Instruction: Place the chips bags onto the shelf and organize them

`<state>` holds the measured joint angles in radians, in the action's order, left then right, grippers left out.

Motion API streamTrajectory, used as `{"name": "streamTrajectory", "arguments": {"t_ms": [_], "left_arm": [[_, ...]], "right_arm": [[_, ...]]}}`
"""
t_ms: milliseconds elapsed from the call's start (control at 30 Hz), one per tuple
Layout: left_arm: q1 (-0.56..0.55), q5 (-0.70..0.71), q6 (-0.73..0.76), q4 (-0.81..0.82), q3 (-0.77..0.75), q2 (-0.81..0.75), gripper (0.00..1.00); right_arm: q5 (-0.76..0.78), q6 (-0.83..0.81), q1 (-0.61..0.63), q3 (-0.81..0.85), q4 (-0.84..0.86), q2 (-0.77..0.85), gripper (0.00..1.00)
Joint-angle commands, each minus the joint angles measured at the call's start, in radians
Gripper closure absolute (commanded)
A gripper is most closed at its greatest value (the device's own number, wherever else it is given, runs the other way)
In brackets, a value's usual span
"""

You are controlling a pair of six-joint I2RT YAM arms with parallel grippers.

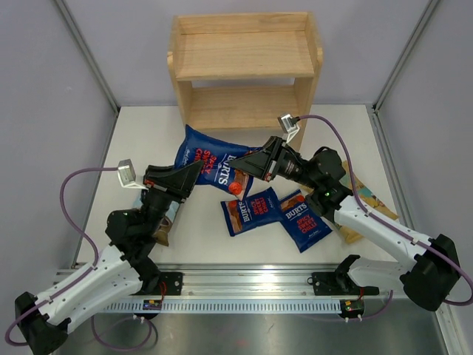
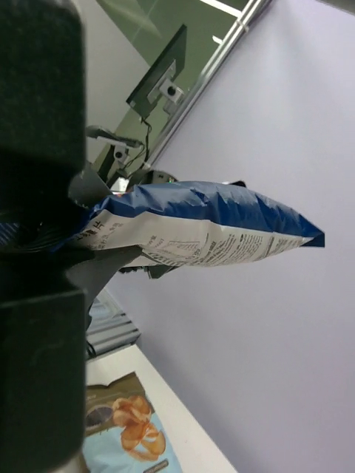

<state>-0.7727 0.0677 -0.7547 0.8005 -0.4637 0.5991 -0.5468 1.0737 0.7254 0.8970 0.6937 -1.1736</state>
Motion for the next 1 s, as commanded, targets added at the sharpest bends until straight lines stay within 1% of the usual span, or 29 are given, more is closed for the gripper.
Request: {"name": "streamTrajectory", "arguments": {"t_ms": [0,33,67,100,167,200,233,267,300,333,367,400,433,467,500,567,667,700,767,800,867,900,967], "left_arm": [[0.001,0.078,0.061,-0.01,-0.026,-0.025,0.86],[0.001,0.095,0.081,-0.096,-0.064,-0.027,0.84],[0.001,0.116,0.09,-0.142,-0.084,-0.027,0.72],[0.001,0.163,0.1,-0.234,-0.102,-0.027,0.62],[0.003,0.21,0.129,-0.328,-0.173,-0.022,0.48],[0.003,0.26,0.14,-0.428,-0.202,-0.018,0.32],[0.003,0.292,0.15,-0.487,-0.229,-0.015,0.29],[0.004,0.331,0.153,-0.551,-0.289,-0.012,0.25],[0.004,0.407,0.155,-0.667,-0.315,-0.01,0.21],[0.006,0.444,0.155,-0.725,-0.364,-0.002,0.19],[0.006,0.483,0.153,-0.78,-0.365,-0.004,0.18],[0.006,0.541,0.152,-0.875,-0.4,-0.002,0.17],[0.007,0.556,0.159,-0.905,-0.411,-0.012,0.16],[0.007,0.569,0.166,-0.928,-0.417,-0.021,0.15],[0.007,0.576,0.169,-0.964,-0.42,-0.028,0.14],[0.007,0.57,0.186,-0.994,-0.424,-0.06,0.12],[0.007,0.552,0.221,-1.069,-0.458,-0.081,0.11],[0.007,0.546,0.245,-1.113,-0.484,-0.084,0.11],[0.007,0.546,0.265,-1.184,-0.521,-0.076,0.11],[0.007,0.544,0.282,-1.205,-0.535,-0.071,0.11],[0.007,0.537,0.296,-1.239,-0.575,-0.067,0.11],[0.007,0.52,0.304,-1.264,-0.585,-0.065,0.11],[0.007,0.515,0.316,-1.288,-0.605,-0.065,0.1]], "right_arm": [[0.09,-0.02,0.003,0.017,-0.028,0.029,0.86],[0.103,-0.032,0.002,0.019,-0.046,0.032,0.88],[0.111,-0.038,0.002,0.022,-0.055,0.034,0.89],[0.122,-0.053,-0.001,0.026,-0.071,0.034,0.89],[0.123,-0.063,-0.01,0.054,-0.097,0.031,0.89],[0.136,-0.063,-0.024,0.066,-0.123,0.026,0.89],[0.142,-0.064,-0.033,0.094,-0.135,0.028,0.89],[0.151,-0.067,-0.043,0.109,-0.147,0.026,0.89],[0.178,-0.063,-0.056,0.124,-0.187,0.025,0.9],[0.192,-0.06,-0.076,0.16,-0.204,0.023,0.91],[0.208,-0.055,-0.087,0.177,-0.221,0.02,0.91],[0.243,-0.044,-0.096,0.195,-0.239,0.011,0.92],[0.258,-0.035,-0.118,0.23,-0.275,0.006,0.92],[0.271,-0.025,-0.129,0.246,-0.281,-0.001,0.96],[0.295,0.004,-0.139,0.259,-0.287,-0.015,0.96],[0.321,0.02,-0.174,0.318,-0.324,-0.035,0.96],[0.412,0.046,-0.216,0.408,-0.375,-0.075,0.96],[0.482,0.046,-0.222,0.465,-0.414,-0.101,0.96],[0.571,0.06,-0.244,0.532,-0.456,-0.162,0.96],[0.602,0.069,-0.25,0.593,-0.477,-0.187,0.96],[0.662,0.086,-0.257,0.658,-0.503,-0.236,0.96],[0.718,0.103,-0.264,0.716,-0.525,-0.285,0.96],[0.78,0.118,-0.267,0.778,-0.551,-0.333,0.96]]}}
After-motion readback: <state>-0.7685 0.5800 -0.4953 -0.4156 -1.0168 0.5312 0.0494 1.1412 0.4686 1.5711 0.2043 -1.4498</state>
